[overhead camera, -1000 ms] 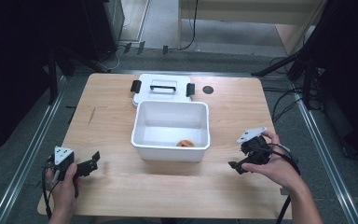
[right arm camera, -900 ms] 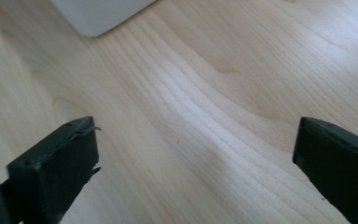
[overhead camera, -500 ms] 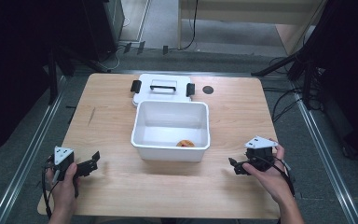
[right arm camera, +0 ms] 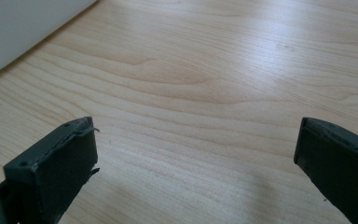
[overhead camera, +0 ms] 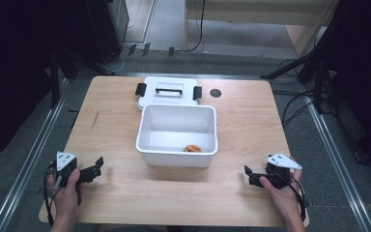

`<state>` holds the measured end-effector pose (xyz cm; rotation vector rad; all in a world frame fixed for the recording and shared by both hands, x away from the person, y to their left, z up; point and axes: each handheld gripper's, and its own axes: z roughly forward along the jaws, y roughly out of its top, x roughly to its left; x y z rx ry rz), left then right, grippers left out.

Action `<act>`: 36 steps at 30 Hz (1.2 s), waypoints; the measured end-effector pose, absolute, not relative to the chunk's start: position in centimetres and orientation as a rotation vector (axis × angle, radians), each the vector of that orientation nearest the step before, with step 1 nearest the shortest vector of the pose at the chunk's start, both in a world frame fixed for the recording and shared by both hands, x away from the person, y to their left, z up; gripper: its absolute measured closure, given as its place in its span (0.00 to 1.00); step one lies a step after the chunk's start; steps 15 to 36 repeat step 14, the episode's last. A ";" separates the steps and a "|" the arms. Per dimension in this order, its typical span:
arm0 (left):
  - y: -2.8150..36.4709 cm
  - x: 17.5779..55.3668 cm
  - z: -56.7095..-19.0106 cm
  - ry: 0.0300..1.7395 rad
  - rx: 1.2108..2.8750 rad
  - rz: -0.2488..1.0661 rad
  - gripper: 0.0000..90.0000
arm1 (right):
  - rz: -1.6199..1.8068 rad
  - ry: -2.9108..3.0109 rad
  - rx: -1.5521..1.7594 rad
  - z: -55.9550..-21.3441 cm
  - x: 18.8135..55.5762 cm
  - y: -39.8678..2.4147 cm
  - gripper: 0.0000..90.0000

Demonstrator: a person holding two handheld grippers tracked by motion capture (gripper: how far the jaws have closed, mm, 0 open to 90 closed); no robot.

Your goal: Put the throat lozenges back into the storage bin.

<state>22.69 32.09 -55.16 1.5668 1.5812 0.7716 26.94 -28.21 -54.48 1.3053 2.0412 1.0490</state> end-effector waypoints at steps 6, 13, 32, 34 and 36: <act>32.0 22.7 -55.2 1.580 1.572 0.773 0.00 | 1.106 1.908 1.340 -54.5 26.4 -29.0 0.00; 32.0 22.8 -55.2 1.584 1.583 0.767 0.00 | 1.171 1.864 1.394 -54.6 26.1 -29.6 0.00; 32.0 22.8 -55.2 1.585 1.583 0.769 0.00 | 1.171 1.864 1.394 -54.6 26.1 -29.6 0.00; 32.0 22.8 -55.2 1.585 1.583 0.769 0.00 | 1.171 1.864 1.394 -54.6 26.1 -29.6 0.00; 32.0 22.8 -55.2 1.585 1.583 0.769 0.00 | 1.171 1.864 1.394 -54.6 26.1 -29.6 0.00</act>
